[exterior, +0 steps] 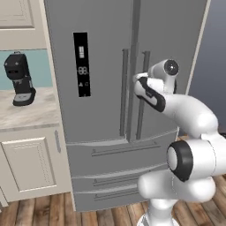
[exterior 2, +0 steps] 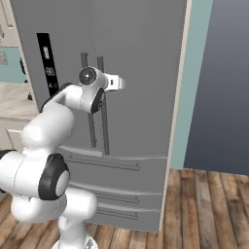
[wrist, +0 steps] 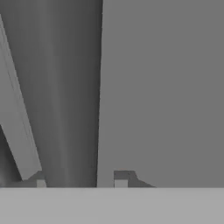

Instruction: Retrieve the kiwi and tangerine from the fridge and place them into the bowl on the dining table.

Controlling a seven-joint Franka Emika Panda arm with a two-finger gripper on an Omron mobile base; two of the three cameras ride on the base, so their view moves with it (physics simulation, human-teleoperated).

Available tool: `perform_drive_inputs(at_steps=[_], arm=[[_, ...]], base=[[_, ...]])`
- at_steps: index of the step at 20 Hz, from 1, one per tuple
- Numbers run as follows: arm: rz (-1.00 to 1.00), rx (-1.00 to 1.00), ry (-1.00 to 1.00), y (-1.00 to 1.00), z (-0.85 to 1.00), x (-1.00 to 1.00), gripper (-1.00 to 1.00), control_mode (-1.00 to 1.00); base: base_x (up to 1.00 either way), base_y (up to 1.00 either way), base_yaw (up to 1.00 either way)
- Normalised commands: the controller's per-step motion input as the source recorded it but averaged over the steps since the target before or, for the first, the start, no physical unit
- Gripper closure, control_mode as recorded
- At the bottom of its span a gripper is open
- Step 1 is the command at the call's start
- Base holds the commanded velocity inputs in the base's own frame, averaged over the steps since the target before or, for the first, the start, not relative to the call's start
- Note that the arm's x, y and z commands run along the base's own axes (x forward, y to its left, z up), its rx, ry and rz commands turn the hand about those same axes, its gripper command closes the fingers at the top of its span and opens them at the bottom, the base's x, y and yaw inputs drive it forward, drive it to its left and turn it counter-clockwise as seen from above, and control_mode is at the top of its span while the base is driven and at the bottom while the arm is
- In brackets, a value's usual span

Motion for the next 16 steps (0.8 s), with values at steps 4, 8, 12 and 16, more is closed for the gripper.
perform_drive_inputs(at_steps=[4, 8, 12, 16], arm=[[-0.07, 0.00, 0.26, -0.71, 0.29, -0.97, 1.00, -1.00], [-0.08, 0.00, 0.15, -0.78, 0.21, -0.92, 1.00, -1.00], [-0.06, 0.00, 0.04, -0.72, 0.14, -0.87, 1.00, -1.00], [-0.04, 0.00, 0.01, -0.64, 0.07, -0.78, 1.00, -1.00]], base=[[0.00, 0.00, 0.00], [0.00, 0.00, 0.00], [0.00, 0.00, 0.00], [0.00, 0.00, 0.00]])
